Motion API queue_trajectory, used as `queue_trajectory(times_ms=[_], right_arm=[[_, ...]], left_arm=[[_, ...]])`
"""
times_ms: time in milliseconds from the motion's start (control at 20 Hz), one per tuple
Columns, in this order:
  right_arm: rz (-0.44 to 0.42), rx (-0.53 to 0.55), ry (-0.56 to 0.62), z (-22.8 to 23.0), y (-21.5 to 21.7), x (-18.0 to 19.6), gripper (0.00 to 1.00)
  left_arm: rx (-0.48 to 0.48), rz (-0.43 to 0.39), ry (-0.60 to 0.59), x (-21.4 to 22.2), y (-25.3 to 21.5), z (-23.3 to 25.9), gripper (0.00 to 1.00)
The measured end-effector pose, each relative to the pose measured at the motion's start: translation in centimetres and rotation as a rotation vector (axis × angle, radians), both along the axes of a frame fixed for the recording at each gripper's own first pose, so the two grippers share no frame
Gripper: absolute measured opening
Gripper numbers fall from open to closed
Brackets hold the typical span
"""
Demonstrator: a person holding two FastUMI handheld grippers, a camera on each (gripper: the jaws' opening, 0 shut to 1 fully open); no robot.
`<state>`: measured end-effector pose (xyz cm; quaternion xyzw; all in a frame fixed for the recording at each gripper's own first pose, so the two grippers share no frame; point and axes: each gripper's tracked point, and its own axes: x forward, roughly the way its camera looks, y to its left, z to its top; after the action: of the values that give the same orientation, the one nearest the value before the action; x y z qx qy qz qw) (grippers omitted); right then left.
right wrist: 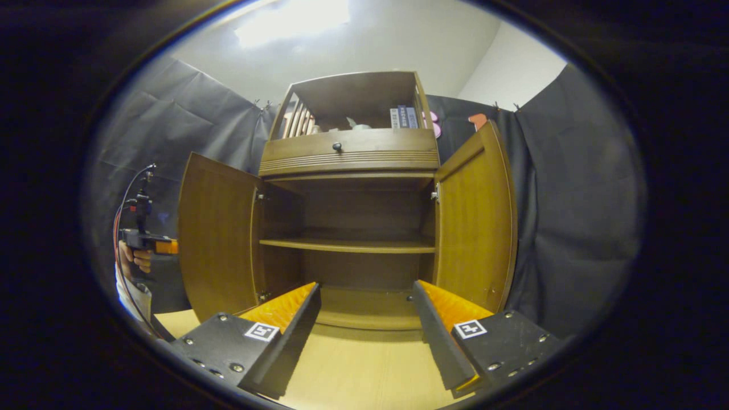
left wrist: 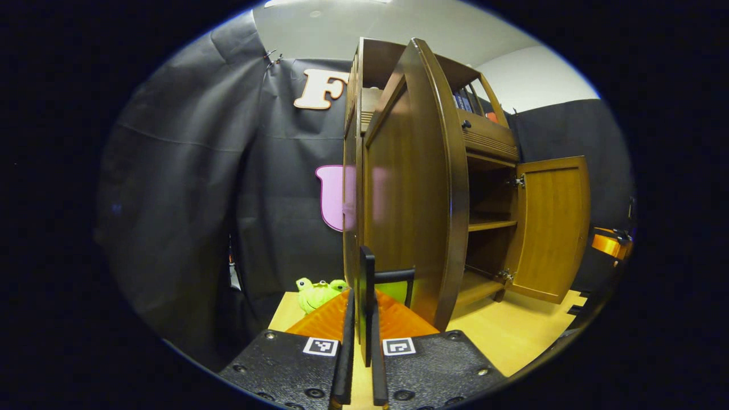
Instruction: Open the right door of the double-door shoe cabinet with the right hand, and open the left door with the left hand.
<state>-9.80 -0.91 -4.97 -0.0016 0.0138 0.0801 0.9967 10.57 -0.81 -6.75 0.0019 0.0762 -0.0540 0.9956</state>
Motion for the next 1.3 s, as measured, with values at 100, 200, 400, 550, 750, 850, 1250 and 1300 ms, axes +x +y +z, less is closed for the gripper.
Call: queue_trajectory(times_ms=[100, 200, 400, 550, 750, 850, 1250, 1300], right_arm=[[0.004, 0.016, -0.015, 0.4, -0.3, -0.4, 0.96], [-0.006, 0.027, -0.027, 0.8, -0.7, -0.9, 0.94], [-0.016, 0.019, -0.028, 1.0, -1.2, -1.8, 0.96], [-0.002, 0.01, -0.027, 1.2, -1.1, -2.5, 0.94], [0.0, 0.0, -0.014, 0.4, -1.1, -2.4, 0.96], [0.015, 0.005, -0.005, -0.4, -0.7, -2.0, 0.96], [0.027, 0.019, -0.002, -1.1, -0.6, 0.1, 0.96], [0.021, 0.029, -0.01, -0.9, -0.8, 0.1, 0.96]], left_arm=[[-0.002, -0.009, 0.006, -0.1, 0.3, -0.1, 0.2], [-0.012, 0.011, 0.022, -0.4, 0.6, -0.3, 0.34], [0.002, 0.055, 0.05, -1.0, 1.3, -0.5, 0.61], [0.004, 0.086, 0.029, -1.6, 1.7, 0.1, 0.67], [-0.011, 0.15, 0.022, -2.1, 1.7, 0.3, 0.82], [-0.011, 0.191, 0.012, -2.6, 1.9, 0.8, 0.86], [0.005, 0.239, -0.071, -2.5, 0.0, 2.9, 0.96], [0.002, 0.231, -0.09, -2.3, -0.5, 3.3, 0.96]])
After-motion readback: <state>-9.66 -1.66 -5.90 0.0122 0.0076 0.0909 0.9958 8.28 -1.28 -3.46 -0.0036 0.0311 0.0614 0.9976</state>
